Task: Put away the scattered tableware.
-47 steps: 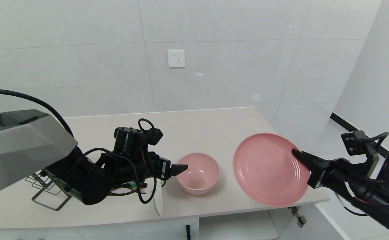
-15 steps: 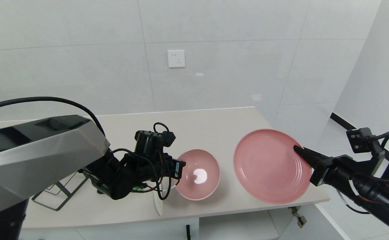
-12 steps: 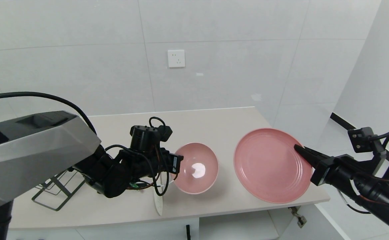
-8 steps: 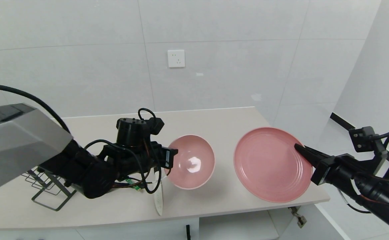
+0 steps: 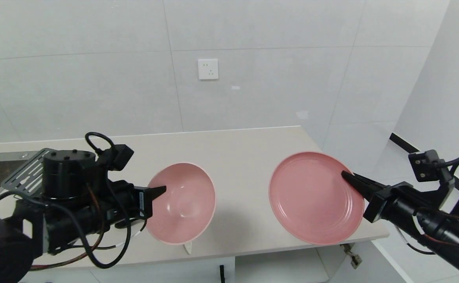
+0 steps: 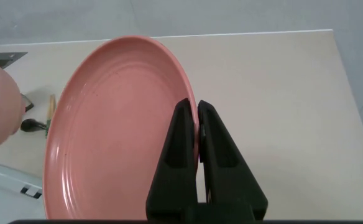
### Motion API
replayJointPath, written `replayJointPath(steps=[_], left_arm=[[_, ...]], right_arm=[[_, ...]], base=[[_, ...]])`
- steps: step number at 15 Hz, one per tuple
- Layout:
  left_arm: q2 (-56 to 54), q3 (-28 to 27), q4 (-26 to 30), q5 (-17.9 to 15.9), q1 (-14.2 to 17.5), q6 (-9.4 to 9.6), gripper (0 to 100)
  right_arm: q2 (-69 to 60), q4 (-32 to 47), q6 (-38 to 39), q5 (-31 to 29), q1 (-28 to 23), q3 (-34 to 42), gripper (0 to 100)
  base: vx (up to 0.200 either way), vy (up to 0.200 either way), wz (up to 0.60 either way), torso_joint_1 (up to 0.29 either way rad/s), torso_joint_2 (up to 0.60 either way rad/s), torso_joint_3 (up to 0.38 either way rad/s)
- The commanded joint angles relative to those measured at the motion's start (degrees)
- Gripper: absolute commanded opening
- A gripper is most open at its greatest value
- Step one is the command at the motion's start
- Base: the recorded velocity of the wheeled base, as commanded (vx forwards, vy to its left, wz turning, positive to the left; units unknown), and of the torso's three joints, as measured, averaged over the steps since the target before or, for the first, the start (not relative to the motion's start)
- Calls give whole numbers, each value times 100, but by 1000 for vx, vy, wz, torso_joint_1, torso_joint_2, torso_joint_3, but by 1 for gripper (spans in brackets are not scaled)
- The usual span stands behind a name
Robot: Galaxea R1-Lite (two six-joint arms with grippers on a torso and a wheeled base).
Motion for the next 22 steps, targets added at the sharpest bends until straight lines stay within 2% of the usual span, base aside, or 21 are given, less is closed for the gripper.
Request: replayJointPath(steps=[1,3,4,5,7,9,12,14,15,16,22], left_arm=[[-853,444,-40,93,62,-234,0],[-2039,488,83,5,141,-471,0],[-2074,488,83,-4,133,-480,0],[-2681,497,180,-285,133,-796,0],[-3015,620,197,-496,124,-1069,0],[-3235,805,461,-452,264,-1042,0],[-3270,831,514,-496,97,-1078,0],[-3305,1086,514,-531,1,-1086,0],[-3261,1121,523,-531,-26,-1025,0],[-3217,1121,558,-514,9,-875,0],[-3147,1253,400,-487,168,-787,0]], right_arm=[[6,-6,2,8,87,-22,0],[24,-6,-7,368,96,-154,0],[24,-6,-7,386,96,-163,0],[15,-6,-7,588,96,-304,0],[6,-6,2,579,105,-435,0],[15,-6,11,570,140,-567,0],[6,-6,-77,579,113,-506,0],[15,-6,-68,570,131,-435,0],[15,-6,-68,570,131,-427,0],[6,-6,-86,570,131,-418,0],[24,-6,-139,570,175,-453,0]], base=[[0,0,0,0,0,0],[0,0,0,0,0,0],[0,0,0,0,0,0],[0,0,0,0,0,0],[0,0,0,0,0,0],[0,0,0,0,0,0],[0,0,0,0,0,0],[0,0,0,0,0,0],[0,0,0,0,0,0],[0,0,0,0,0,0],[0,0,0,0,0,0]])
